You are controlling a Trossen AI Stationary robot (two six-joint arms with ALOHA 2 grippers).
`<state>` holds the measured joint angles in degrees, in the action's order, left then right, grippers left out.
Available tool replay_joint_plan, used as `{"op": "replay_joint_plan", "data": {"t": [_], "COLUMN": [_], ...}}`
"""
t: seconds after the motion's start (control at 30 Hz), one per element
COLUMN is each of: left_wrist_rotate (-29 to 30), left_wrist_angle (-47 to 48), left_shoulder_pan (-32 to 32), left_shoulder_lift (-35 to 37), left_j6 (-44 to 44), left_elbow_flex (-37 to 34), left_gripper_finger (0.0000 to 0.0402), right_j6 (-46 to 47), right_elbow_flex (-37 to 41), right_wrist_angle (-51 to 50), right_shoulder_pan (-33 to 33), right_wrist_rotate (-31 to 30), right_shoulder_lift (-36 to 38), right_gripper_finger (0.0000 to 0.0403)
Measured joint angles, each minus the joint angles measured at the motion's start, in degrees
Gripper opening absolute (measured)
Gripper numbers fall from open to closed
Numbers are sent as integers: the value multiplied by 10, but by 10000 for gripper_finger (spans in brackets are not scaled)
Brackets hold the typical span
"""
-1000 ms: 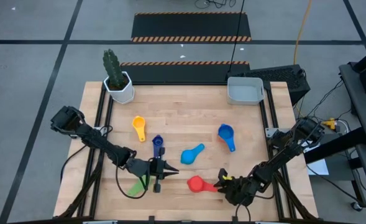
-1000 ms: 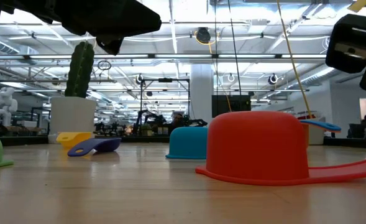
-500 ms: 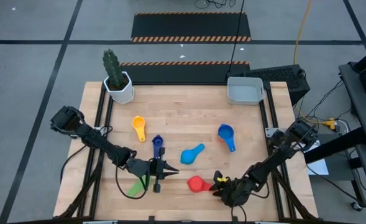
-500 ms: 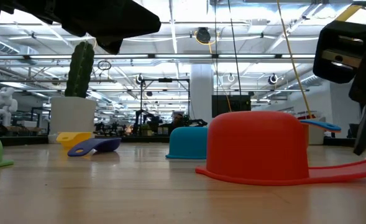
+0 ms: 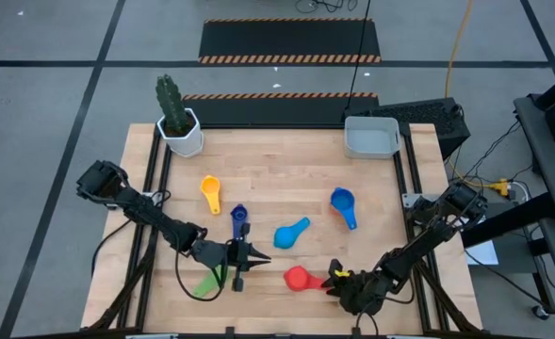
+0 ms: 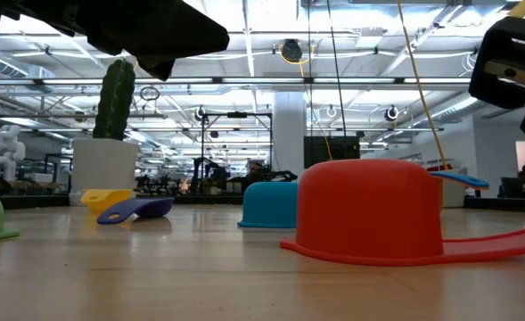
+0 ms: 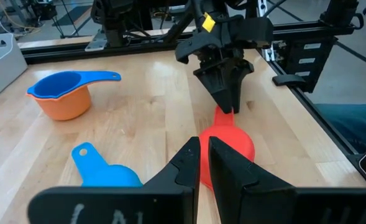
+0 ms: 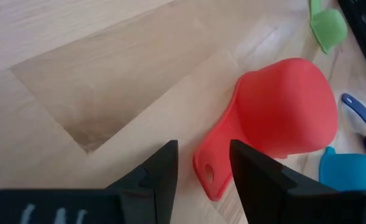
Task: Nest measuring cups in basket
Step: Stack the red measuring cup on top of the blue measuring cup
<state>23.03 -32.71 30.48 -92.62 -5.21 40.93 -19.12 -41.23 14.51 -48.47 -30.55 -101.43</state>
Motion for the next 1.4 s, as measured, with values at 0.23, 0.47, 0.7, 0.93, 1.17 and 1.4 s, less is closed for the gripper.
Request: {"op": "replay_joint_plan", "data": {"t": [0.23, 0.47, 0.7, 0.93, 1.17, 1.4], "left_wrist_rotate": [0, 0, 0, 0, 0, 0], "left_wrist_angle": [-1, -5, -5, -5, -16, -20], "left_shoulder_pan": [0, 0, 0, 0, 0, 0], "left_shoulder_lift": [0, 0, 0, 0, 0, 0], "left_j6": [0, 2, 2, 2, 1, 1], "left_elbow_flex": [0, 0, 0, 0, 0, 0], "left_gripper_finger": [37, 37, 37, 37, 37, 37], "right_j6": [-28, -32, -28, -28, -28, 86], "right_elbow_flex": [0, 0, 1, 1, 1, 3], "right_wrist_angle": [-7, -19, -28, -23, 19, 51], "right_shoulder_pan": [5, 9, 9, 9, 9, 9], "right_wrist_rotate": [-9, -8, 4, 5, 6, -13], "right_shoulder_lift": [0, 0, -1, -1, 0, -3], "right_gripper_finger": [132, 83, 35, 4, 2, 1]}}
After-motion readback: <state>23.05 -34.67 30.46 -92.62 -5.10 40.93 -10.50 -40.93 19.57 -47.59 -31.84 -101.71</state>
